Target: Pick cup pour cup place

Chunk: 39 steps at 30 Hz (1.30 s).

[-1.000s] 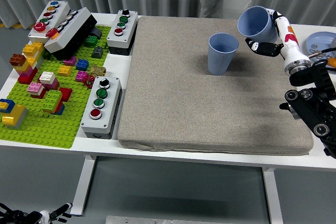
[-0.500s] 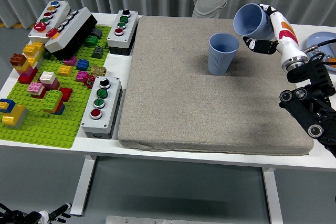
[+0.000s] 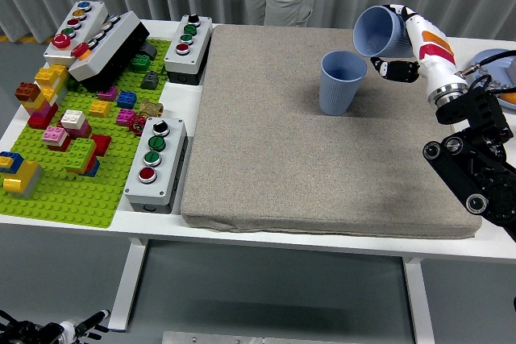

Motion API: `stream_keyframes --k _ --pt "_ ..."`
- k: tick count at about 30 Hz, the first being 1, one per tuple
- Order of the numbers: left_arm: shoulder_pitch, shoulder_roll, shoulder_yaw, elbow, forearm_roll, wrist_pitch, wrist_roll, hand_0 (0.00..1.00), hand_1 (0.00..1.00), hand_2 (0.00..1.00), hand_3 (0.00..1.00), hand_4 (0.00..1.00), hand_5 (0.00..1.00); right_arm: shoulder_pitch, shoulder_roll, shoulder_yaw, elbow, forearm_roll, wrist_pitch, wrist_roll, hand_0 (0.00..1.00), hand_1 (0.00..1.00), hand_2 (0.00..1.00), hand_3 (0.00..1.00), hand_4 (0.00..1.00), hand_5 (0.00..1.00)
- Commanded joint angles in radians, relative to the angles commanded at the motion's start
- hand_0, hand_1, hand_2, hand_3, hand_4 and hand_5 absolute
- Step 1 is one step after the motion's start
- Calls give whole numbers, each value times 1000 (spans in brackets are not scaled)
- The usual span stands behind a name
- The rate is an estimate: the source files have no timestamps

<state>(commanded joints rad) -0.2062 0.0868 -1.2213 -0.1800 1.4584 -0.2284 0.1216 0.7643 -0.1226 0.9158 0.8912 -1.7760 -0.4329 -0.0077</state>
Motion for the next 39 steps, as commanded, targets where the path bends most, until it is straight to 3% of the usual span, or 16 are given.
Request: stream_keyframes --k 19,39 --pt "-5 1 -9 0 6 0 2 848 859 890 787 594 998 18 -12 -42 2 -121 -5 -21 664 525 463 488 477 2" --pt "-2 3 -15 0 12 0 3 848 859 890 787 595 998 31 -27 -93 -3 -141 -16 -24 668 526 463 484 478 2"
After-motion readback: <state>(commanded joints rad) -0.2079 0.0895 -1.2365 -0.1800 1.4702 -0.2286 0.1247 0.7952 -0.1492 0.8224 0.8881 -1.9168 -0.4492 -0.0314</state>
